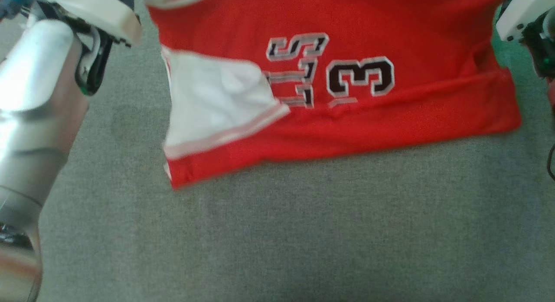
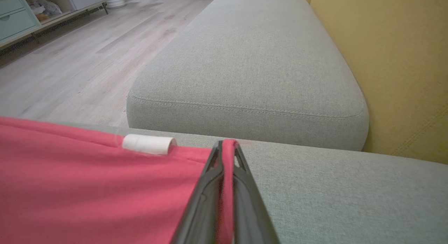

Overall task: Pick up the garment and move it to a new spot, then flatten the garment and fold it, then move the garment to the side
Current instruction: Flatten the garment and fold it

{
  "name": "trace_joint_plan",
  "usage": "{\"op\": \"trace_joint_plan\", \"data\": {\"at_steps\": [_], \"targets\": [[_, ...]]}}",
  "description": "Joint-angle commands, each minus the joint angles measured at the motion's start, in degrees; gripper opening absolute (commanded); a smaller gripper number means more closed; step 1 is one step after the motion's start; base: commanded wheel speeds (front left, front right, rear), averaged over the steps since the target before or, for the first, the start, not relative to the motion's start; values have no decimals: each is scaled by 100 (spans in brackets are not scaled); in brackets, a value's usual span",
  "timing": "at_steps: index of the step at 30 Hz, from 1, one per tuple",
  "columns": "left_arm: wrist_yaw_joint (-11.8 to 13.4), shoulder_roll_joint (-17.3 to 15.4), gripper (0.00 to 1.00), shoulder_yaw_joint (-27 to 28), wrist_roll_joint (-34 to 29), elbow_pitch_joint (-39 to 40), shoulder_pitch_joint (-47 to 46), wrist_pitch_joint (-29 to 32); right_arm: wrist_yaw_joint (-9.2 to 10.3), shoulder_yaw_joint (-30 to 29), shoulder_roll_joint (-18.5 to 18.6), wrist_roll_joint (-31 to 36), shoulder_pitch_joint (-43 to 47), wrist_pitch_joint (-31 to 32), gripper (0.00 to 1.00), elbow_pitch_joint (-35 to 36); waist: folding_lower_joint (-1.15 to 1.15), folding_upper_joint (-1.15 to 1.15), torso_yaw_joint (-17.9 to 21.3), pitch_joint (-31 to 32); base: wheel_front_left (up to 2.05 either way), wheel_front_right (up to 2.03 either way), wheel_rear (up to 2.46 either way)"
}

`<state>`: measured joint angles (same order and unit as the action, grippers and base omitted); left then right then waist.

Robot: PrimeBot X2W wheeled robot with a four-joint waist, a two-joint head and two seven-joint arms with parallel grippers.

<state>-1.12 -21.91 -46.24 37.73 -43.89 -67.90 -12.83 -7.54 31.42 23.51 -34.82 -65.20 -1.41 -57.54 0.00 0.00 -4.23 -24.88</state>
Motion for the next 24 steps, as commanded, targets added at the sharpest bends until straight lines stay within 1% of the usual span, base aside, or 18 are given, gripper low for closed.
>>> {"op": "trace_joint_plan", "data": {"at_steps": [1, 5, 6, 9, 13, 15, 18, 24], "targets": [[-34, -172, 0, 261, -41, -71, -303, -96, 5, 50, 6, -60, -68, -105, 0, 58, 0, 0, -1, 48, 0, 0, 0], [-267, 10, 0, 150, -46, -414, -173, -155, 5, 134, 30, -257, 136, -221, 0, 24, 0, 0, -13, 215, 0, 0, 0], [-267, 10, 0, 150, -46, -414, -173, -155, 5, 134, 30, -257, 136, -221, 0, 24, 0, 0, -13, 215, 0, 0, 0], [-406, 9, 0, 22, -43, -608, -28, -156, 5, 273, 72, -413, 329, -212, 0, 87, 0, 0, -9, 330, 0, 0, 0], [-540, -71, 0, -177, -4, -668, 243, -63, 5, 523, 230, -553, 613, -167, 0, 195, 0, 0, -22, 541, 0, 0, 0], [-584, -129, 0, -316, 25, -597, 416, 60, 5, 668, 348, -542, 752, -158, 0, 218, 0, 0, -45, 645, 0, 0, 0], [-621, -231, 0, -520, 170, -367, 763, 305, 5, 838, 439, -719, 1042, -64, 0, 331, 0, 0, -67, 835, 0, 0, 0], [-635, -655, 0, -965, 513, 484, 1474, 955, 5, 1291, 714, -1163, 1594, 344, 0, 834, 0, 0, -76, 1121, 0, 0, 0]]}}
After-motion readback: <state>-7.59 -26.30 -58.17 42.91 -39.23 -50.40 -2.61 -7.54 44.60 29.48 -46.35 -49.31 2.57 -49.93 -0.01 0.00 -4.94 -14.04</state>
